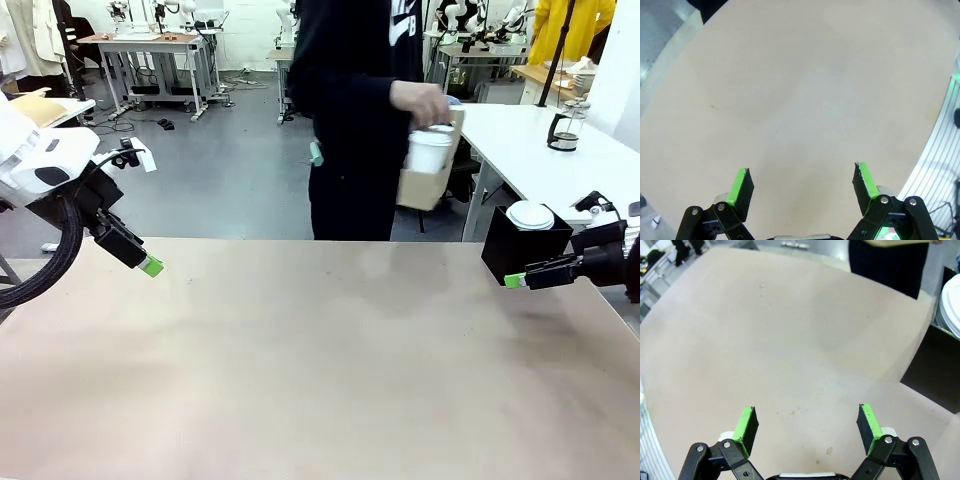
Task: Pour a drink into a cup and package it in a carrier.
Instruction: Insert the held 600 ml Paper Cup into the Cup Carrier.
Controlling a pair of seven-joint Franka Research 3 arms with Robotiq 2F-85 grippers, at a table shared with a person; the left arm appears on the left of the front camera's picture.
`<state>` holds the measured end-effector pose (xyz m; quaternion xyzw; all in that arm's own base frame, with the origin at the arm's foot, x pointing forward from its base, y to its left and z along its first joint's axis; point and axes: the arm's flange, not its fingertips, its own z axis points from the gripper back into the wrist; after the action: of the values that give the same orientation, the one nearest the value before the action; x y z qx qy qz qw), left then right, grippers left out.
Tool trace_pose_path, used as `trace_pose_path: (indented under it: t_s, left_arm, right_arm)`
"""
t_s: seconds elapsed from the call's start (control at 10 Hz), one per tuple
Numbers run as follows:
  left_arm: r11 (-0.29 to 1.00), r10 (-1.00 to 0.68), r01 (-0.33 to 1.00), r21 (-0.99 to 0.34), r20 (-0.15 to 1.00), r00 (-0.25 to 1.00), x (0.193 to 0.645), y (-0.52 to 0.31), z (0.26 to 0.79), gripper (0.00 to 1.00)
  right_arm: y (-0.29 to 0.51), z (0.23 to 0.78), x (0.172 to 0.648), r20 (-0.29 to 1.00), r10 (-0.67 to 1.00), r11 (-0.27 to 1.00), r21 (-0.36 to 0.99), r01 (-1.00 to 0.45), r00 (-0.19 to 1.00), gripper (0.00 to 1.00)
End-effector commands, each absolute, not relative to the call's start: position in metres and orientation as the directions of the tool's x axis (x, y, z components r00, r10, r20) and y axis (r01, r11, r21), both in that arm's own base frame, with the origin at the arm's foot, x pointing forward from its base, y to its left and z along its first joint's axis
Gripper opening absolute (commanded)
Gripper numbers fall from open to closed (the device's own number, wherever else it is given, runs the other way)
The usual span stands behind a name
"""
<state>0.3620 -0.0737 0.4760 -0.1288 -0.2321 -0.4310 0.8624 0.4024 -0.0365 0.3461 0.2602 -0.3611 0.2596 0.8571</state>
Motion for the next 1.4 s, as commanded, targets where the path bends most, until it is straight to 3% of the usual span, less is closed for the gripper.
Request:
trace_pose_path:
  t_s: [0.0, 1.3]
  left_arm:
    - [0.605, -0.672, 0.796, -0.024, 0.52, 0.526, 0.3618, -0.0745, 0.4764, 1.0]
    - [0.605, -0.672, 0.796, -0.024, 0.52, 0.526, 0.3618, -0.0745, 0.4764, 1.0]
  right_arm:
    - [-0.0383, 0.3464, 0.402, 0.754, 0.255, 0.725, 0.265, -0.635, 0.605, 1.0]
    - [-0.0383, 0.3464, 0.402, 0.754, 0.255, 0.725, 0.265, -0.635, 0.605, 1.0]
